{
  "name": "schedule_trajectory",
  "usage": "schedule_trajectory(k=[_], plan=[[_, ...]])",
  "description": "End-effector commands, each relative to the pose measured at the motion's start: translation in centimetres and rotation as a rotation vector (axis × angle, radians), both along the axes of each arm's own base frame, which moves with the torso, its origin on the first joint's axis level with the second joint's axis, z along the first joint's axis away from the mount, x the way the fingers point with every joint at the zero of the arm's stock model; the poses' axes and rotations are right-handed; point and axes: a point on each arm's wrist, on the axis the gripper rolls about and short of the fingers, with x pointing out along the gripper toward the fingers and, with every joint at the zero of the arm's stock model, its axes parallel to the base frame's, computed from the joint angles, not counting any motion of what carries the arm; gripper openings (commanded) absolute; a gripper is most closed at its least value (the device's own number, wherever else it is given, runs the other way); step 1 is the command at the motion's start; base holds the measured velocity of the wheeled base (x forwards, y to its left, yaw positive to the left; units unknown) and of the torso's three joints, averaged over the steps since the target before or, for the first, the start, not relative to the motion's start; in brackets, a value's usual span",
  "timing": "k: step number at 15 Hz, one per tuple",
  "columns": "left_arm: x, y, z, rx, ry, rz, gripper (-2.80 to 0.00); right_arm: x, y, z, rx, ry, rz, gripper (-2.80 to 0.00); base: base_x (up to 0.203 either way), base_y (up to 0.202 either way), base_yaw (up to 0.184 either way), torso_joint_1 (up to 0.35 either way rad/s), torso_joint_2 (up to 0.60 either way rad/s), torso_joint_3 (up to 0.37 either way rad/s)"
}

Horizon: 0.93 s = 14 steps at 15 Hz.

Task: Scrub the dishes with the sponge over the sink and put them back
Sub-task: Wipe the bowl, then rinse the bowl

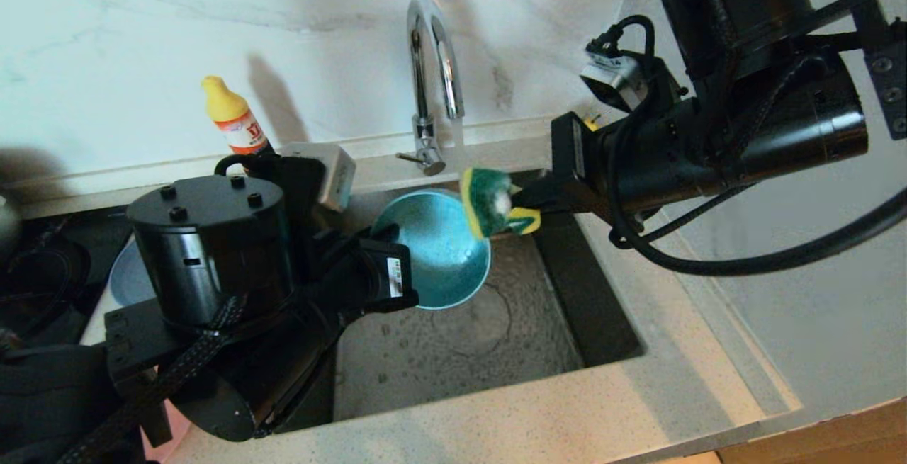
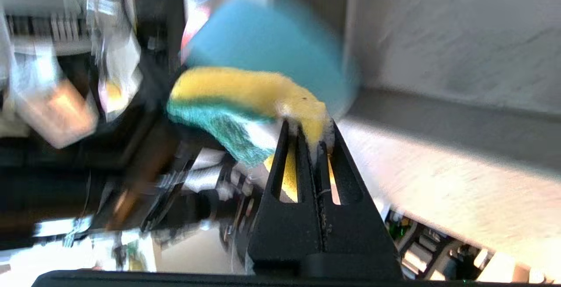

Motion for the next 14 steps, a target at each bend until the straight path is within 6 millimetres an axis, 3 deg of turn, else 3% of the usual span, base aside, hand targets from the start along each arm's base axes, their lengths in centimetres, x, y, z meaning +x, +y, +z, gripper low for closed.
schedule_trajectory(k=[1, 10, 14], plan=[[0.0, 0.1, 0.0, -0.003, -0.002, 0.005, -2.80, 0.0, -0.6, 0.4, 0.009, -0.002, -0.010, -2.80, 0.000, 0.000, 0.000, 0.000, 0.00, 0.000], [0.8, 1.0, -0.5, 0.015, 0.018, 0.046, -2.80, -0.8, -2.4, 1.6, 0.026, -0.025, -0.037, -2.80, 0.000, 0.000, 0.000, 0.000, 0.00, 0.000], [1.6, 2.0, -2.0, 0.098, 0.132, 0.088, -2.80, -1.5, -3.1, 1.5, 0.020, -0.020, -0.041, -2.80, 0.000, 0.000, 0.000, 0.000, 0.00, 0.000]])
